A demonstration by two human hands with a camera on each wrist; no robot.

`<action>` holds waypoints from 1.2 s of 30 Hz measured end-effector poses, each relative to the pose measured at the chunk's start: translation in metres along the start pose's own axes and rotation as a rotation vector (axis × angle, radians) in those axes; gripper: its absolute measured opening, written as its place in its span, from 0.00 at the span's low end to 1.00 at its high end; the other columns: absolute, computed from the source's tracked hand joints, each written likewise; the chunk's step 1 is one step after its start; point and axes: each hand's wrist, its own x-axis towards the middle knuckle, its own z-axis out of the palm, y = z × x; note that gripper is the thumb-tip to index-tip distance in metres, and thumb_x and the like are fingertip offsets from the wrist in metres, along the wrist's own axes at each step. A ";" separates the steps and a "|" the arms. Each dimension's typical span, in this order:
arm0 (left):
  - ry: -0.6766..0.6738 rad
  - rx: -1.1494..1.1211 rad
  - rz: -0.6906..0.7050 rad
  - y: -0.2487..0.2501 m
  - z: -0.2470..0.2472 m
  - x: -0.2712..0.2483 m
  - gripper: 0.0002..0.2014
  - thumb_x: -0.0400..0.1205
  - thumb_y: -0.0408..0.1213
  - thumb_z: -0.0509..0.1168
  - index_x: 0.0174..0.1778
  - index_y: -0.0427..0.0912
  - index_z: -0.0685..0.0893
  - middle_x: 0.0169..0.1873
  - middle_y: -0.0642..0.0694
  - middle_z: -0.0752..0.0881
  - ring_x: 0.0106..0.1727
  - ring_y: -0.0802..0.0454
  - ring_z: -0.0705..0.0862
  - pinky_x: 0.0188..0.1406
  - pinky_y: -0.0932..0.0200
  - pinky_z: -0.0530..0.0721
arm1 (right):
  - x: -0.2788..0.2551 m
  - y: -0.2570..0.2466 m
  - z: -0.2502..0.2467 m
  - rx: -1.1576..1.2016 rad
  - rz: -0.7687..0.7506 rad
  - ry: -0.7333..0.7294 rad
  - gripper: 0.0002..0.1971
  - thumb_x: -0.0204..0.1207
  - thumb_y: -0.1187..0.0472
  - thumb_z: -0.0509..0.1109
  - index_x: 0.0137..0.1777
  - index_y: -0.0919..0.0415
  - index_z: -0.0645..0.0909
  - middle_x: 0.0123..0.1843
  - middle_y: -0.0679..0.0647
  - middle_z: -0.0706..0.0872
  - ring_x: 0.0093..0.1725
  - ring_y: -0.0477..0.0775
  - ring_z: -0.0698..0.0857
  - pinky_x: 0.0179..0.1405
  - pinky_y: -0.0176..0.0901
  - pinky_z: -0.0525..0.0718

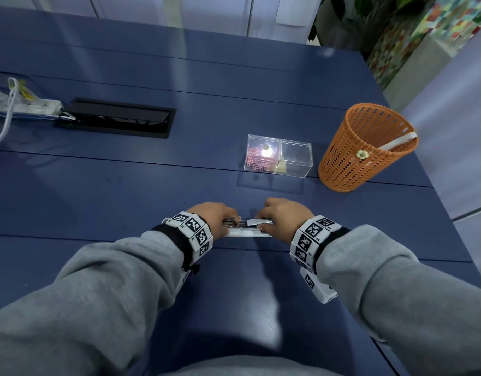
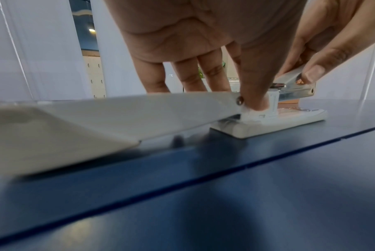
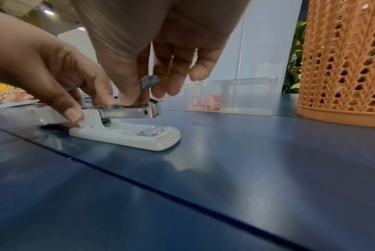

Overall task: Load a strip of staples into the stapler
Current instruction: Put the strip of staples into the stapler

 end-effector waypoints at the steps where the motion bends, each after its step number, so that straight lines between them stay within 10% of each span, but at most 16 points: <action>1: -0.002 0.001 0.002 0.000 0.000 0.000 0.21 0.80 0.40 0.65 0.70 0.57 0.76 0.66 0.47 0.81 0.67 0.44 0.79 0.70 0.46 0.77 | 0.000 0.000 0.001 0.015 0.001 0.004 0.15 0.79 0.52 0.63 0.63 0.52 0.81 0.60 0.54 0.81 0.61 0.57 0.79 0.56 0.50 0.78; 36: 0.047 -0.048 0.039 -0.007 0.005 0.001 0.22 0.79 0.40 0.65 0.69 0.60 0.76 0.66 0.49 0.80 0.67 0.46 0.78 0.68 0.49 0.78 | 0.009 0.002 0.012 0.251 0.186 0.005 0.16 0.74 0.54 0.72 0.60 0.58 0.84 0.62 0.55 0.83 0.61 0.55 0.81 0.63 0.44 0.78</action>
